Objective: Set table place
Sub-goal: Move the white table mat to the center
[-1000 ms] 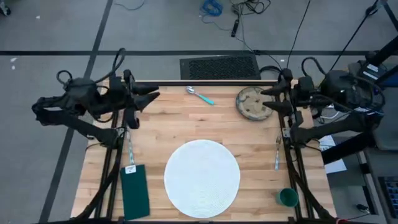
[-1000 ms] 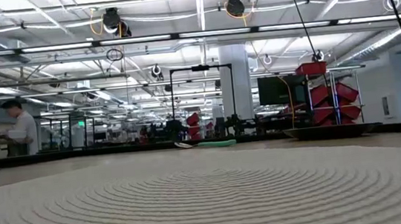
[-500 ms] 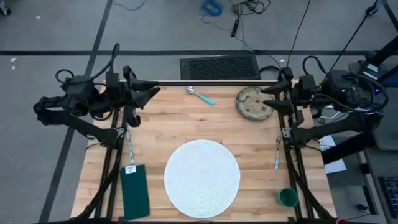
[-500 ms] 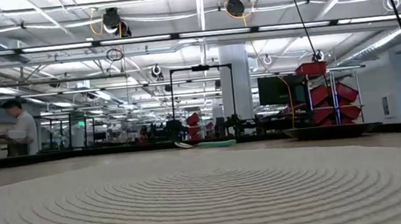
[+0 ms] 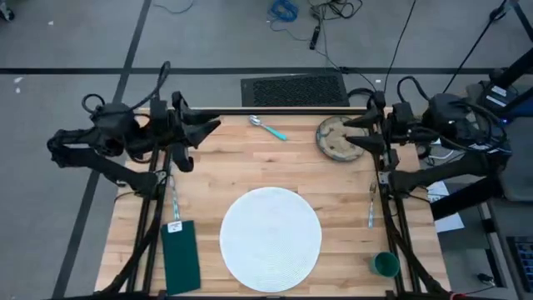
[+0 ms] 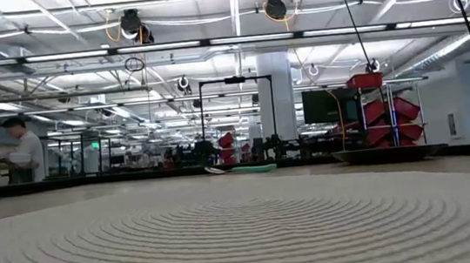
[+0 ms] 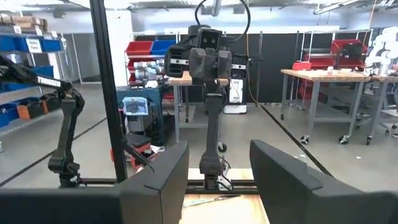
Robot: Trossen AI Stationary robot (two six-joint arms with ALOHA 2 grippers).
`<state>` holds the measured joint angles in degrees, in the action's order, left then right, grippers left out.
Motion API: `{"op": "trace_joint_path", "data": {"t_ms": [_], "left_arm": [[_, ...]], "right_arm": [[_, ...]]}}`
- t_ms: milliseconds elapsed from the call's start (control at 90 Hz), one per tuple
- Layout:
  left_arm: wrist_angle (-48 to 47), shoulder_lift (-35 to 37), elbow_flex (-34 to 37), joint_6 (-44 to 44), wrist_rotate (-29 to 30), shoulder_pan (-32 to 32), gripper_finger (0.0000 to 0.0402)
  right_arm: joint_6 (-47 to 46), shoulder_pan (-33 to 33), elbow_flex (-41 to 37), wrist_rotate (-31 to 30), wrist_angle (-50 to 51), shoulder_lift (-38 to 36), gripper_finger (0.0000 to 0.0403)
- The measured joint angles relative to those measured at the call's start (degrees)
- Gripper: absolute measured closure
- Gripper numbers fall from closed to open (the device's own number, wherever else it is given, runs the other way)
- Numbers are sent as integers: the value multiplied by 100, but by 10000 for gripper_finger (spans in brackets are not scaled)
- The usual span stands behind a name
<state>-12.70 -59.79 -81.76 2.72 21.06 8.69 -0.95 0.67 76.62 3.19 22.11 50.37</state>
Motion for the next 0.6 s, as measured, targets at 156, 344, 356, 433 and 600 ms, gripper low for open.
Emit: {"op": "trace_joint_path", "data": {"t_ms": [156, 344, 356, 433, 600], "left_arm": [[-814, -24, 0, 229, -22, 0, 319], [-2042, -160, 12, 864, -202, 0, 319], [-2096, -176, 23, 887, -235, 0, 319], [-2354, -312, 156, 1038, -416, 0, 319], [-2485, -818, 454, 1382, -604, 0, 319]], "right_arm": [[2, 0, 0, 1, -2, 183, 245], [-213, 0, -2, 1, 1, 438, 245], [-234, 0, -2, 1, 2, 449, 245], [-490, 0, -2, 3, 96, 536, 245], [-1120, -2, -4, 4, 589, 664, 245]]}}
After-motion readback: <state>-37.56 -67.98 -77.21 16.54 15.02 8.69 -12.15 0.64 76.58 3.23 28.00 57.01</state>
